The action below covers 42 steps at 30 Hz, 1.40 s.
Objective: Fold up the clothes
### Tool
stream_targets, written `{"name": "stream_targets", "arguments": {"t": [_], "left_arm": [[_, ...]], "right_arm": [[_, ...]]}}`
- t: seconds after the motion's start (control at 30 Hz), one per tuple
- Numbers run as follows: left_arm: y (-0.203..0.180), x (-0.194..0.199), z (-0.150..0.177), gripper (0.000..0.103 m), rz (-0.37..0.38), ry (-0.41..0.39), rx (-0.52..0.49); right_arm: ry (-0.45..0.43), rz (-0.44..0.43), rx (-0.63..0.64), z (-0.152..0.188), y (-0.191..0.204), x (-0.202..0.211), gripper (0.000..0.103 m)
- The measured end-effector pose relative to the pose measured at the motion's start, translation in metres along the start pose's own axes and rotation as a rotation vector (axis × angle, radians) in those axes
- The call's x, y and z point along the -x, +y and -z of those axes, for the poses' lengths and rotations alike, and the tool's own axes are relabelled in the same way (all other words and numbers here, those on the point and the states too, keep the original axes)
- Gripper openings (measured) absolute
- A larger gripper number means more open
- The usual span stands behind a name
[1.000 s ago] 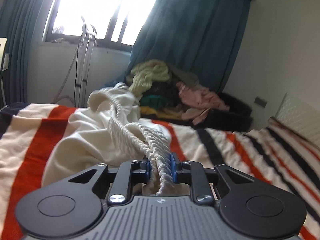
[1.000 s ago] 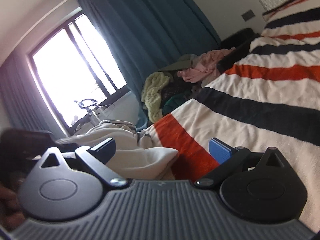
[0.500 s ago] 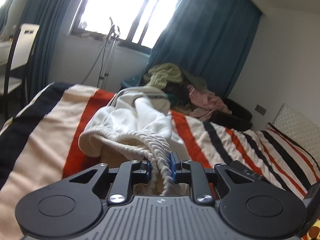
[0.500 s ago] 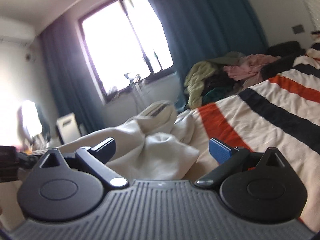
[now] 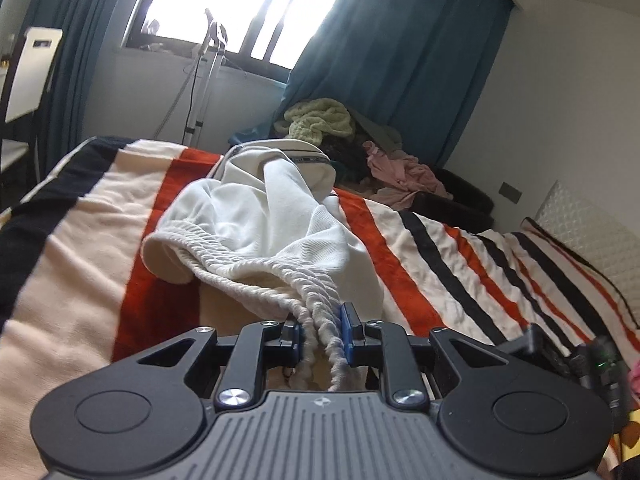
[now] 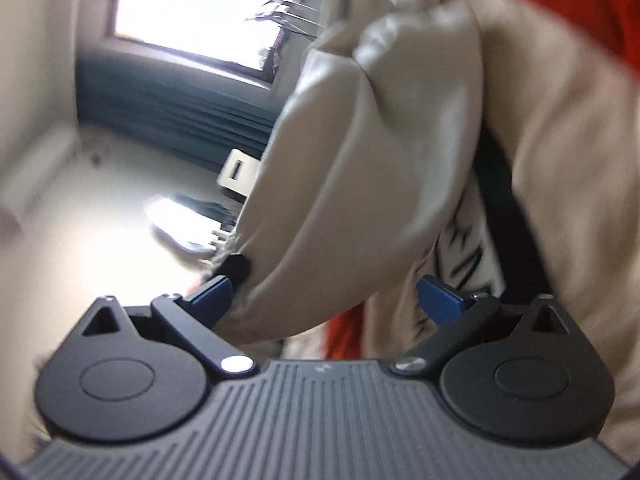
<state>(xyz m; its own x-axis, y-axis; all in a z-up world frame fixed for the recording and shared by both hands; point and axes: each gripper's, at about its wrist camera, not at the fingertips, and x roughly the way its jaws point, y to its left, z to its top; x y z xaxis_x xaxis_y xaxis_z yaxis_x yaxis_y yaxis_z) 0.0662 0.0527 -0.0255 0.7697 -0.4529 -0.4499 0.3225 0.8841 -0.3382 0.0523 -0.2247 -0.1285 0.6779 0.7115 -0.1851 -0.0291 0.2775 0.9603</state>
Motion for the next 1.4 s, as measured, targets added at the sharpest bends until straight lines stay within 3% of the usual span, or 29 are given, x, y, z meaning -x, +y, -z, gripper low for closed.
{"name": "stream_targets", "arguments": {"t": [0.2,0.27,0.33,0.6,0.7,0.9,1.03,1.1,1.23,1.3,1.37,1.4], "left_arm": [[0.002,-0.015,0.001,0.020,-0.010,0.023,-0.006],[0.003,-0.019,0.002,0.020,-0.005,0.030,-0.004],[0.002,-0.023,0.003,0.020,-0.009,0.035,-0.008],[-0.006,-0.033,0.007,0.027,-0.035,0.073,-0.049],[-0.010,-0.035,0.011,0.030,-0.034,0.088,-0.066],[-0.021,-0.040,0.021,0.059,-0.041,0.146,-0.114],[-0.033,-0.038,0.030,0.066,-0.046,0.167,-0.199],[-0.034,-0.038,0.033,0.067,-0.054,0.170,-0.224],[-0.023,-0.045,0.032,0.070,-0.088,0.178,-0.220],[-0.017,-0.054,0.028,0.070,-0.138,0.168,-0.286],[-0.011,-0.064,0.028,0.072,-0.203,0.146,-0.361],[-0.006,-0.069,0.028,0.072,-0.235,0.134,-0.398]], "right_arm": [[0.055,-0.155,-0.218,0.005,-0.028,-0.031,0.102],[0.038,-0.152,-0.253,0.000,-0.034,-0.037,0.101],[0.008,-0.130,-0.228,-0.008,-0.032,-0.039,0.094],[-0.087,0.031,-0.159,-0.022,-0.019,-0.024,0.021],[-0.131,0.071,-0.089,-0.026,-0.002,-0.014,0.013],[-0.273,0.185,0.046,-0.038,0.022,0.013,0.010],[-0.410,0.336,0.131,-0.052,0.027,0.034,0.010],[-0.410,0.415,0.157,-0.056,0.030,0.045,0.010],[-0.313,0.592,0.231,-0.040,0.032,0.054,0.012],[-0.265,0.700,0.293,-0.033,0.033,0.060,0.012],[-0.275,0.697,0.284,-0.027,0.033,0.070,0.017],[-0.295,0.676,0.276,-0.024,0.032,0.075,0.030]]}}
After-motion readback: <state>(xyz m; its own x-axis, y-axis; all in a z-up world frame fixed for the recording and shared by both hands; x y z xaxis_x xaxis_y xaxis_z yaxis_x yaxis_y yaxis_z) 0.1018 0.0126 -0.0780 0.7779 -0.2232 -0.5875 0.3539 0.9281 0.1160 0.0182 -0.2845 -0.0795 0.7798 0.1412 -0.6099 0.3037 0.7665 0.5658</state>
